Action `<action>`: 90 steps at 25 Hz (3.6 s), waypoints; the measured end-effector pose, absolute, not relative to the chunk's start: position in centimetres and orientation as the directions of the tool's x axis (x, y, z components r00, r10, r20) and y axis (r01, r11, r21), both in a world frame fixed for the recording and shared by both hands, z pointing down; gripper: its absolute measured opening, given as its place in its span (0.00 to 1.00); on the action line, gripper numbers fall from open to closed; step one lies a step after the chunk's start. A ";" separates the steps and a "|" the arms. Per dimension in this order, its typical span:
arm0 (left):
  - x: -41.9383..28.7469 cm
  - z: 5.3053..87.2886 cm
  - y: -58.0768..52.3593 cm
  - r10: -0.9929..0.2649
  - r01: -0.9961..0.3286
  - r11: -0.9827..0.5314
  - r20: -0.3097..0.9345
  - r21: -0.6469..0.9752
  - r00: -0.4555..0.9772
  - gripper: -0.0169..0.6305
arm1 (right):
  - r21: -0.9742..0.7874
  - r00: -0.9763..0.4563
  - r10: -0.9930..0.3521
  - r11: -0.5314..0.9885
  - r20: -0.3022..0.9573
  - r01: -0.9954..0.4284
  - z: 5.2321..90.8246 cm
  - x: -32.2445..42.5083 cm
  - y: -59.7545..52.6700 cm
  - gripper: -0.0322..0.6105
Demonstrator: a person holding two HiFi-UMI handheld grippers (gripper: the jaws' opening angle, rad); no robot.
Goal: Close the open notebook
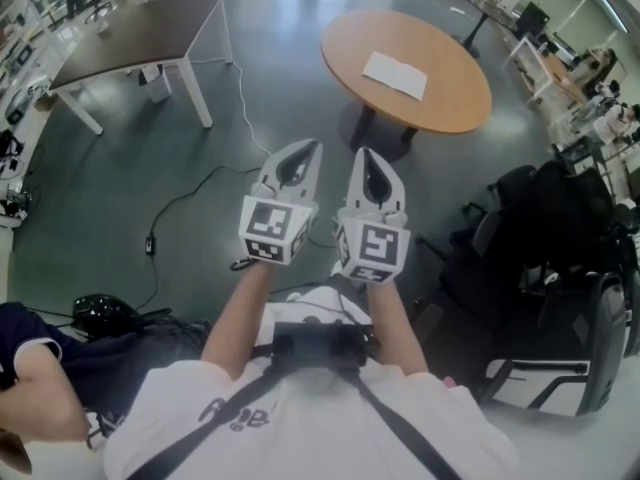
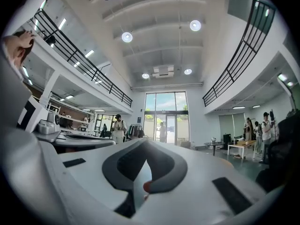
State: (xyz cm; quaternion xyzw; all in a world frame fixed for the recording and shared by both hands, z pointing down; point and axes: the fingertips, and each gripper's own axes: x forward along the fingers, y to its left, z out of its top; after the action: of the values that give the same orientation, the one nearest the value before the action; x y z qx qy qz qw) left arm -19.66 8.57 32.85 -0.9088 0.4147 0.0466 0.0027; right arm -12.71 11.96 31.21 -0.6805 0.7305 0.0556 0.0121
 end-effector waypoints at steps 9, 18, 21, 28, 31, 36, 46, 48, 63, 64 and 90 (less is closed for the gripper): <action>-20.2 33.2 8.8 -0.757 -0.757 -0.652 -0.090 0.040 0.648 0.05 | 0.027 -0.060 -0.994 0.058 -0.090 -0.998 31.2 -12.3 12.3 0.08; -18.9 34.1 7.8 -0.769 -0.770 -0.638 -0.042 -0.020 0.638 0.04 | 0.024 -0.068 -0.994 0.066 -0.089 -0.998 31.5 -11.7 11.7 0.08; -18.9 34.3 7.1 -0.781 -0.782 -0.624 -0.035 -0.015 0.624 0.04 | 0.017 -0.070 -0.994 0.069 -0.083 -0.997 31.6 -11.4 11.1 0.08; -18.6 33.5 5.5 -0.782 -0.783 -0.622 -0.059 0.023 0.620 0.04 | 0.002 -0.098 -0.992 0.098 -0.082 -0.995 31.3 -10.7 9.3 0.08; -18.1 33.4 4.9 -0.784 -0.784 -0.620 -0.056 0.013 0.619 0.05 | -0.013 -0.105 -0.991 0.107 -0.082 -0.994 31.2 -10.1 8.4 0.08; -17.7 32.8 4.0 -0.786 -0.786 -0.617 -0.072 0.029 0.614 0.04 | -0.018 -0.130 -0.988 0.132 -0.087 -0.991 30.7 -10.0 7.2 0.08; -16.0 32.6 2.0 -0.778 -0.771 -0.628 -0.117 0.106 0.617 0.04 | -0.024 -0.163 -0.984 0.165 -0.075 -0.986 30.8 -8.2 4.6 0.08; -15.6 32.5 1.6 -0.775 -0.769 -0.631 -0.117 0.100 0.621 0.04 | -0.029 -0.167 -0.983 0.170 -0.078 -0.985 30.7 -7.7 4.0 0.08; -11.7 32.3 -2.8 -0.831 -0.832 -0.554 -0.088 0.030 0.550 0.04 | -0.030 -0.217 -0.972 0.220 -0.091 -0.975 30.2 -3.6 -0.4 0.08; -11.5 32.4 -3.1 -0.834 -0.835 -0.549 -0.088 0.035 0.545 0.04 | -0.032 -0.218 -0.972 0.222 -0.092 -0.975 30.2 -3.2 -0.8 0.08; 1.2 35.6 -6.1 -0.796 -0.795 -0.606 -0.022 0.043 0.605 0.05 | -0.195 -0.118 -0.992 0.109 0.038 -0.975 35.7 9.2 -2.3 0.08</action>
State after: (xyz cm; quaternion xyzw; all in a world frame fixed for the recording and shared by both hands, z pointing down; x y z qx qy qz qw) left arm 1.16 -6.07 35.58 -0.8958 0.4438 0.0194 -0.0144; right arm 9.18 -2.30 35.71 -0.6621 0.7428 -0.0860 0.0511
